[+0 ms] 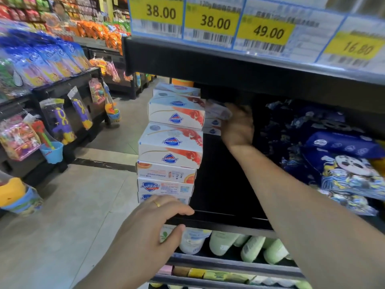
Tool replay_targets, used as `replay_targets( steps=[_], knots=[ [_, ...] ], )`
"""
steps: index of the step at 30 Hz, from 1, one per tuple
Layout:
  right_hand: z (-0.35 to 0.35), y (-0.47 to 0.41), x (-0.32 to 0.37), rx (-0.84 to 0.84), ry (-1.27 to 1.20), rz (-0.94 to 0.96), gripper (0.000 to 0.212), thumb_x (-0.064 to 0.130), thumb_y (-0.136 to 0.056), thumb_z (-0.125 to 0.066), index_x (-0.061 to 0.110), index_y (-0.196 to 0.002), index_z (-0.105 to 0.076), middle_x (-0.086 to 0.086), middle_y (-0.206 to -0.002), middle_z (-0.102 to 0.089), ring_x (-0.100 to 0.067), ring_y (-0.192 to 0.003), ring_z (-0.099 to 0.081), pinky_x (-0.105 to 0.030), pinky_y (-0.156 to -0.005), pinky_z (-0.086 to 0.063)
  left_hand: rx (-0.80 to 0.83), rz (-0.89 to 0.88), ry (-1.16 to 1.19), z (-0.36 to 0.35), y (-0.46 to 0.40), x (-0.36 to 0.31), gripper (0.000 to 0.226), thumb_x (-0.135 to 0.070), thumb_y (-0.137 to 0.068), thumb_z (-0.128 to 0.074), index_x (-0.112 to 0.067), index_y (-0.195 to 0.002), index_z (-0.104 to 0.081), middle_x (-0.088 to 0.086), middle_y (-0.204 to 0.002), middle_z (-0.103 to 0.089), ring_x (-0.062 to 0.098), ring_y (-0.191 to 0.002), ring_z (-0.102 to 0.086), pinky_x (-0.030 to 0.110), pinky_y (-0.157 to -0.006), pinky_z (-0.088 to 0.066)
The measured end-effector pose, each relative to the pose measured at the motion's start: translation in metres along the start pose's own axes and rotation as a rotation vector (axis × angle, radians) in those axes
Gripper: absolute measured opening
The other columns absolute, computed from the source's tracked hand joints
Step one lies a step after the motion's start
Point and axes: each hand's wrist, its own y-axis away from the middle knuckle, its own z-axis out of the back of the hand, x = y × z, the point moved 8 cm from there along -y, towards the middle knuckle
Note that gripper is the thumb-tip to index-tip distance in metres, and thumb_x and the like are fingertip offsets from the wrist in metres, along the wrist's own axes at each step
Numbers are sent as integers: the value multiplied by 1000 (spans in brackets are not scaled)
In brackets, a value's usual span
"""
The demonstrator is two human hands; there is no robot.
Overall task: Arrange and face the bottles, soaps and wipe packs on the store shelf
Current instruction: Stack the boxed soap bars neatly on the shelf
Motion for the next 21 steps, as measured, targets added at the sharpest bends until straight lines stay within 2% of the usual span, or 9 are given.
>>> replay_targets(
  steps=[2,5,8,11,13,15,17,19,21],
  knots=[
    [20,33,-4,-17,-109,-72,40,20,-103,-55,33,-139,-61,-4,-149,-51,-17,-136,-47,-11,-103,-33,15,33,21,1,0,0,38,-37,-91,-71,-61,-116,-57,-41,-122,-53,-5,-126,-48,20,-97,-45],
    [59,95,-2,-17,-242,-44,45,13,-95,-65,36,-134,-65,0,-144,-51,-14,-127,-51,8,-91,-22,-2,89,121,6,2,-6,31,-36,-90,-71,-59,-110,-63,-37,-118,-60,-4,-122,-53,20,-96,-46],
    [94,153,2,-42,-280,92,55,3,-91,-70,35,-135,-65,1,-144,-45,0,-125,-49,7,-97,-23,-32,195,361,5,6,-14,29,-32,-90,-72,-57,-105,-67,-26,-107,-71,-2,-107,-65,20,-90,-51],
    [115,192,-3,-55,-363,164,60,-4,-88,-74,33,-134,-67,1,-149,-42,20,-120,-41,1,-101,-33,9,344,600,-10,10,-23,25,-55,-83,-72,-55,-108,-68,-17,-107,-76,5,-101,-72,33,-91,-56],
    [129,211,-8,-62,-413,187,65,-7,-85,-75,36,-132,-67,2,-150,-42,11,-119,-48,-5,-100,-38,16,419,775,-22,11,-30,49,-67,-68,-67,-47,-112,-71,-12,-107,-78,9,-99,-75,35,-85,-61],
    [140,227,-16,-58,-439,214,66,-7,-83,-76,36,-131,-66,4,-149,-43,1,-117,-54,-7,-98,-41,-23,487,930,-31,10,-39,59,-64,-68,-69,-37,-120,-70,-7,-106,-79,14,-97,-76,34,-75,-64],
    [150,237,-24,-38,-511,219,54,0,-85,-72,27,-131,-68,8,-148,-47,0,-121,-55,-6,-94,-44,-90,523,1036,-37,8,-47,67,-65,-64,-76,-34,-123,-69,-2,-108,-79,19,-99,-77,38,-72,-64],
    [153,244,-28,15,-566,233,45,10,-87,-69,21,-131,-69,14,-148,-49,0,-123,-56,-5,-92,-44,-159,549,1076,-39,5,-52,63,-60,-62,-89,-34,-117,-73,0,-105,-79,23,-98,-77,42,-72,-65],
    [154,253,-30,42,-484,283,53,2,-84,-75,33,-127,-71,5,-153,-43,-7,-120,-58,-9,-91,-47,-189,549,1044,-38,2,-56,54,-46,-60,-84,-29,-111,-75,2,-97,-80,22,-93,-78,40,-71,-65]
  ],
)
